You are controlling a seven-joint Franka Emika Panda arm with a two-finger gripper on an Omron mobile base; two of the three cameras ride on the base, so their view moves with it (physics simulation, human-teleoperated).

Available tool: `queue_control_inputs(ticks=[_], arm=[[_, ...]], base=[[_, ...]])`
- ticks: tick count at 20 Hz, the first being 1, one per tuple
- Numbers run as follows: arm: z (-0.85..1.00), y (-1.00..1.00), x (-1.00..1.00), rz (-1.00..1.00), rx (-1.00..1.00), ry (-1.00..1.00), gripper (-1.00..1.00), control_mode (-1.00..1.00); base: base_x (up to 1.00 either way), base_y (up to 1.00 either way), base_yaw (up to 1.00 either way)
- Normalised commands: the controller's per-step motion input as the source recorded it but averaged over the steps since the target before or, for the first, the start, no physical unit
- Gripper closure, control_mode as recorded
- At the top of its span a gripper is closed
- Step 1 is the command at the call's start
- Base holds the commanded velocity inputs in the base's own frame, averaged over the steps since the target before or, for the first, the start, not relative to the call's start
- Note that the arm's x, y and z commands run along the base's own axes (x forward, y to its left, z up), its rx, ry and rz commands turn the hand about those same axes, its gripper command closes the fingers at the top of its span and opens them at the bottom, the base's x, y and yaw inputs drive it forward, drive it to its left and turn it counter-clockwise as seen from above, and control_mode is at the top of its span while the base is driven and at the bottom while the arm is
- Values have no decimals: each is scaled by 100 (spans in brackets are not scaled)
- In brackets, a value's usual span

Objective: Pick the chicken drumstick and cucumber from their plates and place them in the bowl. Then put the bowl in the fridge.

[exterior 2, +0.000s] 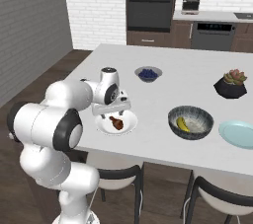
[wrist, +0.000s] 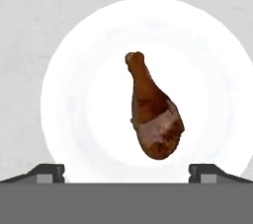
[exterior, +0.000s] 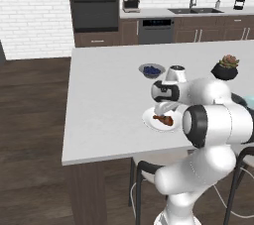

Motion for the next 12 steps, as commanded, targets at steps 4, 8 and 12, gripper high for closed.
queue_control_inputs(ticks=[4,8,12], arm=[[-6,-7,23,4,0,9,-100,-100],[-27,-4,0,6,0,3,-100,-100],[-34,-4,5,7,0,3,-100,-100]], base=[[0,0,0],[0,0,0],[0,0,0]])
